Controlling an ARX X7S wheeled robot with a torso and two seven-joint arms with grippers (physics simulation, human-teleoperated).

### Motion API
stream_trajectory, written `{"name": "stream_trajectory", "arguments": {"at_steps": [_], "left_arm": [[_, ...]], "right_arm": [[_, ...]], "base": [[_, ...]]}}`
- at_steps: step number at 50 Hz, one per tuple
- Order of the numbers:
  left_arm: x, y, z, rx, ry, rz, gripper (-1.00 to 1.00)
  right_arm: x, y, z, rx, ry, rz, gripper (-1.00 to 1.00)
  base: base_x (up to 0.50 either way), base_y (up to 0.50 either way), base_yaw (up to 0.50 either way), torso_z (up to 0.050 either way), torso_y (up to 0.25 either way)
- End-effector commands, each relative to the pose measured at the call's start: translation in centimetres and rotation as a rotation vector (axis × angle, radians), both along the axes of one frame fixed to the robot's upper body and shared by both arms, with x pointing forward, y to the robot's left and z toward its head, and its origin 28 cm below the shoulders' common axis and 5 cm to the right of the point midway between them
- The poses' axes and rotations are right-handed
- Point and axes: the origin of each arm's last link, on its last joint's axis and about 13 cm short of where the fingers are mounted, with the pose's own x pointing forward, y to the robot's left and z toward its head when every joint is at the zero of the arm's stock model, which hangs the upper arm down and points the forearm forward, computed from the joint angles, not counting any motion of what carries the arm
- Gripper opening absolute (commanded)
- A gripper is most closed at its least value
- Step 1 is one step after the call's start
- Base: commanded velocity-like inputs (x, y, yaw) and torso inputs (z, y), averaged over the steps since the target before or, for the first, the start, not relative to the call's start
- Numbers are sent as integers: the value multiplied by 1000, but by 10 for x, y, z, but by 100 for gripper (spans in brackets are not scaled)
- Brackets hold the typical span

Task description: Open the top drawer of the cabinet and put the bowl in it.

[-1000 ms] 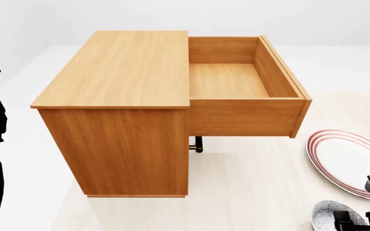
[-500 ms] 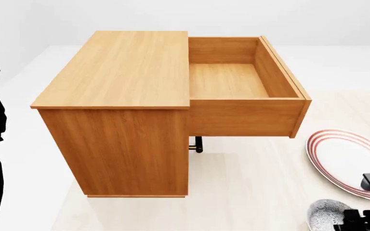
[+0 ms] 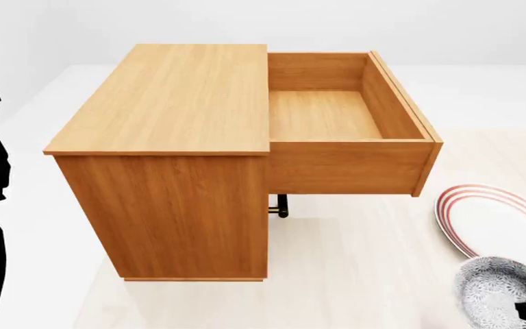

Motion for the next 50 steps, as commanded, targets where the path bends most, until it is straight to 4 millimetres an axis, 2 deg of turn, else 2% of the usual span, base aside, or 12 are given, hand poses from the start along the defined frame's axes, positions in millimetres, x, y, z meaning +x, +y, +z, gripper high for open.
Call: {"name": "stream_trajectory", "arguments": {"at_steps": [1,5,9,18,26,33,37,41,50], "left_arm": [[0,0,0,-7,-1,3,100],[0,0,-1,-11,-2,3,100],[0,1,-1,-12,-2,3,100],[-1,1,-2,-13,-2,1,100],[-1,1,-3,-5,2,-9,100],[-1,1,-6,0,11,-7,100],[-1,0,-7,0,14,-7,100],[-1,0,-9,-1,17,-7,100],[-1,0,-9,0,16,-9,100]], "right_arm": [[-11,-1,56,-58,-153,-40,-100],[-9,-2,89,-100,-259,-116,-100],[3,0,119,-151,-360,-201,-100],[59,15,183,-317,-553,-368,-100],[109,43,239,-380,-699,-389,-100],[143,78,282,-453,-810,-309,-100],[156,100,299,-498,-845,-226,-100],[168,124,306,-530,-854,-137,-100],[191,171,286,-563,-809,79,-100]], "base": [[0,0,0,0,0],[0,0,0,0,0],[0,0,0,0,0],[0,0,0,0,0],[0,0,0,0,0],[0,0,0,0,0],[0,0,0,0,0],[0,0,0,0,0],[0,0,0,0,0]]}}
